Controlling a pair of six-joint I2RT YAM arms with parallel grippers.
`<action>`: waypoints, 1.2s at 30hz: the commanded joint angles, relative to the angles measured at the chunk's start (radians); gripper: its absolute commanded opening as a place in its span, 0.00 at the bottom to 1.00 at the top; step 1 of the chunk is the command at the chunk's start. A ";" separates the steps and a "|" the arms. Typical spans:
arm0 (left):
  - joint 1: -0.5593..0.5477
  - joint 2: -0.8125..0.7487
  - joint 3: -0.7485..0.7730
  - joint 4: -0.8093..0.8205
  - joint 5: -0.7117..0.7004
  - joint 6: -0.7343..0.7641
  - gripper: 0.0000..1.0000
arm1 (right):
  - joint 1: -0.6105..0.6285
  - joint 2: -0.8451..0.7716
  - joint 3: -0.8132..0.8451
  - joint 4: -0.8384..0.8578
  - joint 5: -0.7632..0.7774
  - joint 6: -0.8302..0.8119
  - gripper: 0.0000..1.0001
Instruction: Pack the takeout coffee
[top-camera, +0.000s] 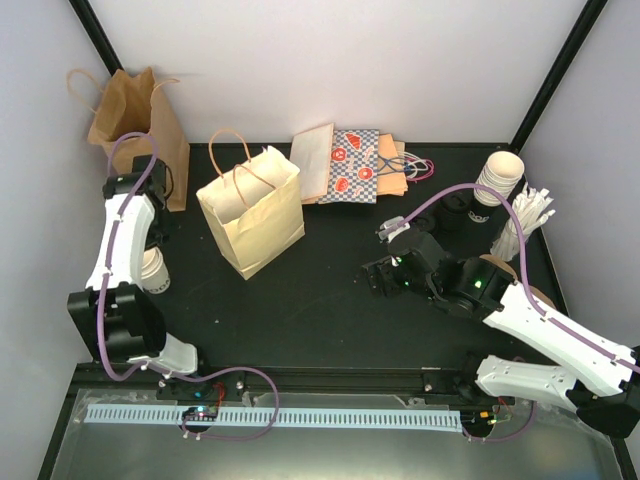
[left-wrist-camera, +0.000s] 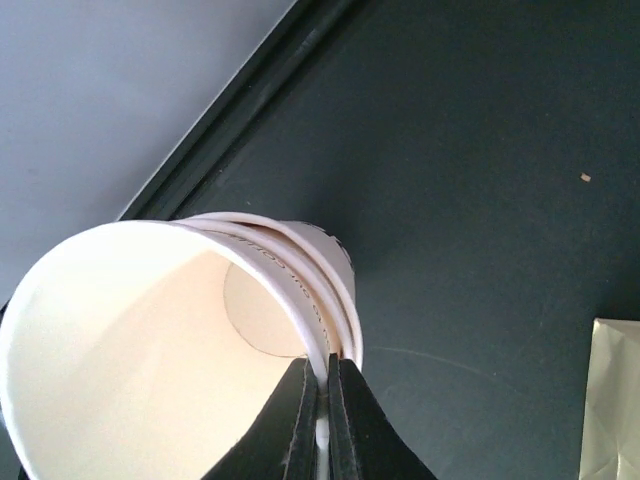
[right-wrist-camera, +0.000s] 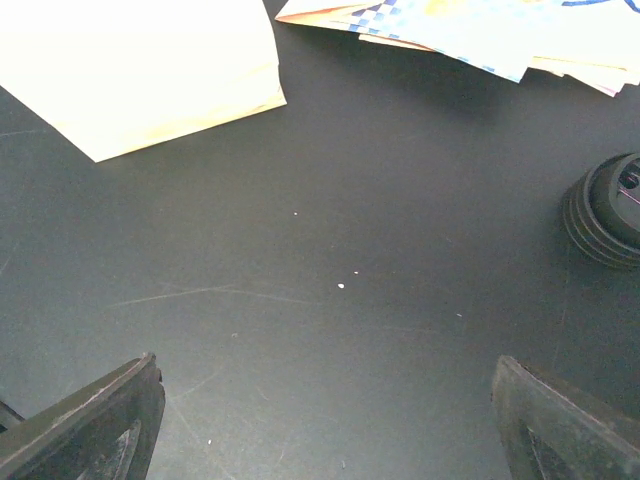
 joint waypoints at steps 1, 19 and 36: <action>-0.017 -0.009 0.032 -0.013 -0.001 0.026 0.02 | -0.004 -0.015 0.015 -0.005 -0.004 -0.001 0.92; -0.096 -0.044 0.271 -0.212 -0.118 -0.032 0.02 | -0.004 -0.011 0.024 0.000 0.002 -0.012 0.92; -0.249 -0.595 0.029 -0.241 0.257 -0.049 0.01 | -0.005 0.010 -0.010 0.083 0.030 -0.023 0.92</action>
